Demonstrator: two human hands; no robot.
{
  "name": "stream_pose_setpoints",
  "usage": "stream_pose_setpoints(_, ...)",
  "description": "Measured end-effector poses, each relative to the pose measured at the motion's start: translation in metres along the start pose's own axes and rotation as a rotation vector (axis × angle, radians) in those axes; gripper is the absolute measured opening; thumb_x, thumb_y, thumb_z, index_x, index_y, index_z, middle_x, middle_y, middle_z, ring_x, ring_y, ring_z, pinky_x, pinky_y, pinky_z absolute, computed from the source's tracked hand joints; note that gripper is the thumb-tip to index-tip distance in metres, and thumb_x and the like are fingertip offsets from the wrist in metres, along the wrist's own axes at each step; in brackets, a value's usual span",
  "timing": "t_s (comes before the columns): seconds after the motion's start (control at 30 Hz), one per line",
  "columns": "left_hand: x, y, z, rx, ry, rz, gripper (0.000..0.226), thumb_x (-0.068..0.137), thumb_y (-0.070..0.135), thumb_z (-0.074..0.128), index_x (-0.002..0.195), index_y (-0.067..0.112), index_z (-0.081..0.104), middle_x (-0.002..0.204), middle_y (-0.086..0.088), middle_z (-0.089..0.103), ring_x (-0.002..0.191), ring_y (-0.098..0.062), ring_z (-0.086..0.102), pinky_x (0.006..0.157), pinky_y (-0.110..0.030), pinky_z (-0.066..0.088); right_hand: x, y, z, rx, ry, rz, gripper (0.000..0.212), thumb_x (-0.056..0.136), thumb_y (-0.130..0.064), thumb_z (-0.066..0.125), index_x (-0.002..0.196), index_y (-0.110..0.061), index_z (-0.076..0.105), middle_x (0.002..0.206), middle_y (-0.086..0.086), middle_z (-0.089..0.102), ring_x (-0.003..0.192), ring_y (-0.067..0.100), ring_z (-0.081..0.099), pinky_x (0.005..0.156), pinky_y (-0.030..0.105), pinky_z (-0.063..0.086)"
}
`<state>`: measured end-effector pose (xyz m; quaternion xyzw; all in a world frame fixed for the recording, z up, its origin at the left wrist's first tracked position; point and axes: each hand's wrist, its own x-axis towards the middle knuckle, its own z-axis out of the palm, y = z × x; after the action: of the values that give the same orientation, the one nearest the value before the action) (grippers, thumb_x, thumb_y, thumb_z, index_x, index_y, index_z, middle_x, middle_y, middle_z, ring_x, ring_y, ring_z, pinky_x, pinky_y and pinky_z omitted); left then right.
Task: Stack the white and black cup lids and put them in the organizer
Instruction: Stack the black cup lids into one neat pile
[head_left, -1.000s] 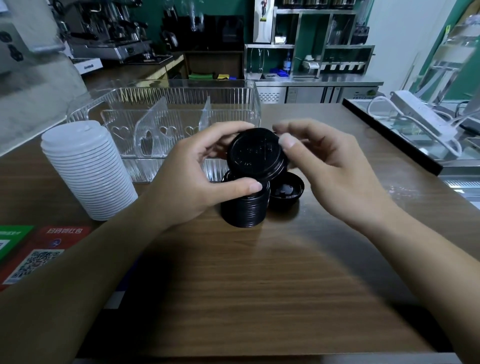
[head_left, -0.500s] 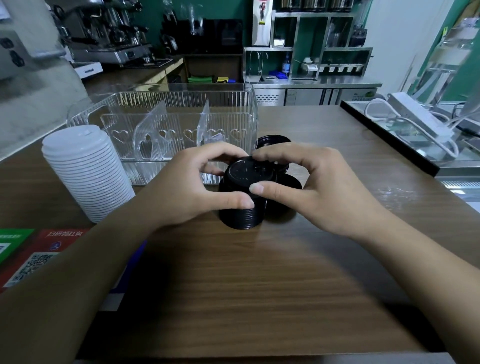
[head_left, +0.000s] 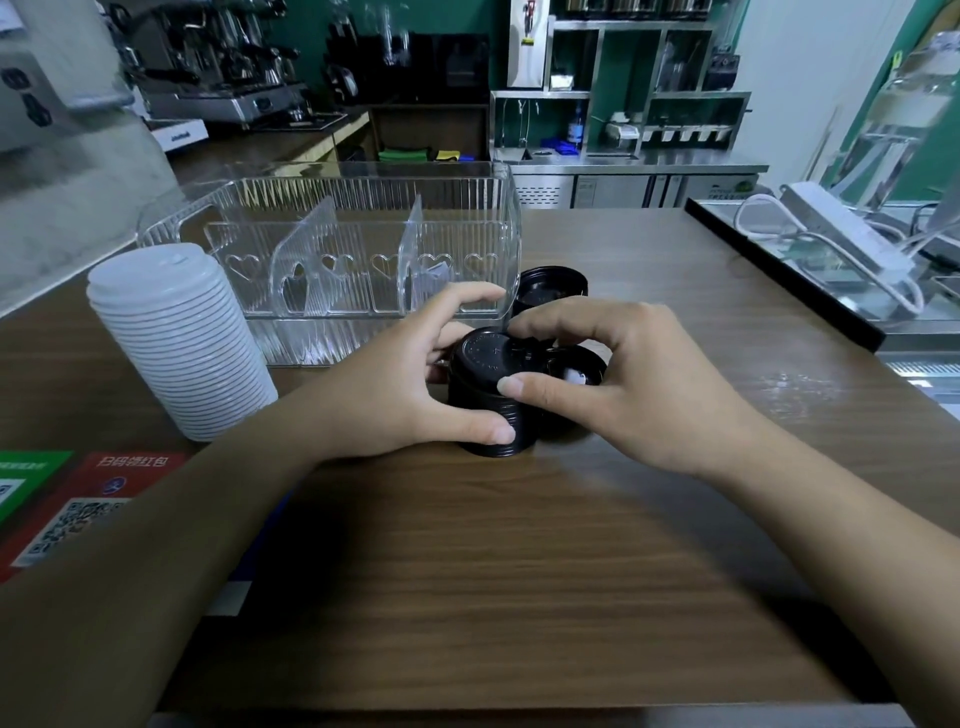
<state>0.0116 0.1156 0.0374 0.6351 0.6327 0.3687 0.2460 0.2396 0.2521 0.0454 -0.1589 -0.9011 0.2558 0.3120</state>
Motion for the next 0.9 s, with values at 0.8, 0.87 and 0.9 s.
stream_pose_setpoints(0.8,0.0019,-0.0013,0.0032,-0.030,-0.007,0.019,0.106,0.078,0.040,0.103,0.170,0.036,0.048,0.163,0.016,0.062,0.155,0.001,0.054,0.134,-0.044,0.044,0.0030,0.0082,0.0026,0.165,-0.128,-0.003,0.060,0.087,-0.043,0.093,0.142,-0.026,0.073,0.132,-0.016,0.078,0.128,0.007,0.071,0.114,0.046,0.055)
stream_pose_setpoints(0.87,0.0017,-0.0009,0.0021,-0.026,0.003,0.022,0.110,0.079,0.040,0.102,0.173,0.037,0.045,0.166,0.015,0.061,0.156,0.003,0.052,0.135,-0.042,0.042,0.0031,0.0074,-0.0008,0.176,-0.130,-0.018,0.064,0.087,-0.041,0.094,0.144,-0.025,0.071,0.132,-0.015,0.078,0.128,0.007,0.071,0.114,0.042,0.055)
stream_pose_setpoints(0.9,0.0019,-0.0009,0.0019,-0.032,-0.004,0.024,0.110,0.080,0.038,0.102,0.173,0.037,0.045,0.166,0.014,0.062,0.156,0.001,0.054,0.134,-0.042,0.043,0.0033,0.0071,-0.0036,0.176,-0.127,-0.023,0.062,0.087,-0.040,0.093,0.143,-0.024,0.072,0.131,-0.016,0.078,0.127,0.004,0.071,0.114,0.037,0.055)
